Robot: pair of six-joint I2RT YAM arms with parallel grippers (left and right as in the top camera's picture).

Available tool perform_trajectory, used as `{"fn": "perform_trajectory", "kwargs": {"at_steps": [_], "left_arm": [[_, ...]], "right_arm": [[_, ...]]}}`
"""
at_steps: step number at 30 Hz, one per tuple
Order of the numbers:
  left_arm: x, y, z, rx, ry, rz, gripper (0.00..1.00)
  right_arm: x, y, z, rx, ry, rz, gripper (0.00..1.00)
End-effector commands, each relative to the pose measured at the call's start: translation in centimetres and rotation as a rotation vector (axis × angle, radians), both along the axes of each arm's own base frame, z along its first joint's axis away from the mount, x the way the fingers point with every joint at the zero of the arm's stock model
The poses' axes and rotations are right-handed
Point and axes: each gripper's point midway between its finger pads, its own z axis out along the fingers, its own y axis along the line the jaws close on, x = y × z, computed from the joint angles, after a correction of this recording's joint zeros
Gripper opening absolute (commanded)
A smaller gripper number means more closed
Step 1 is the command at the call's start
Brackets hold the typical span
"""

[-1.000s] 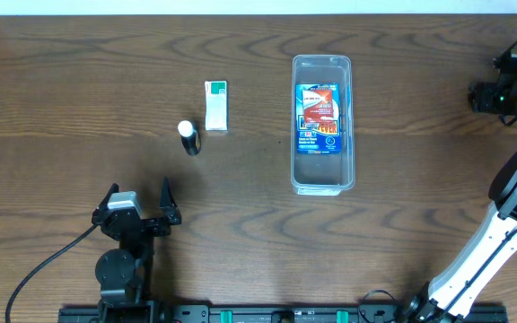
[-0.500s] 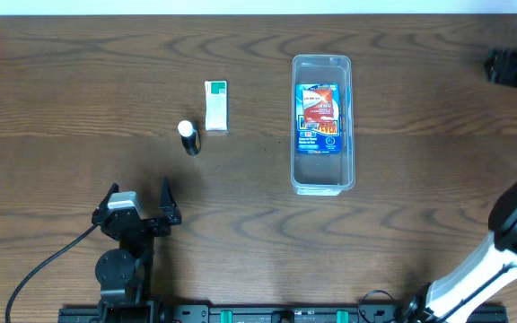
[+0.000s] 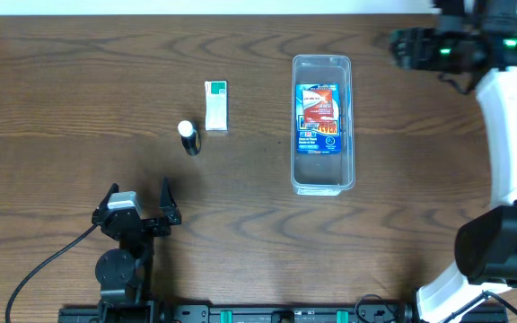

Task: Pack container
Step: 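Carry the green tin over the container and lower it in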

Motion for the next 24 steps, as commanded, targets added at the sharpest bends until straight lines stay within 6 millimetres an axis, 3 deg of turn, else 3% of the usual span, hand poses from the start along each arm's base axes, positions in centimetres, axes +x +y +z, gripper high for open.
{"fn": "perform_trajectory", "kwargs": {"at_steps": [1, 9, 24], "left_arm": [[-0.1, 0.3, -1.7, 0.013, 0.05, 0.015, 0.98], [-0.1, 0.3, -1.7, 0.013, 0.05, 0.015, 0.98], [-0.1, 0.3, -1.7, 0.013, 0.05, 0.015, 0.98]], "right_arm": [[-0.3, 2.7, -0.1, -0.003, 0.025, -0.03, 0.65], [-1.8, 7.7, -2.1, -0.159, 0.066, -0.054, 0.66], [-2.8, 9.7, -8.2, -0.174, 0.112, -0.131, 0.66]]}}
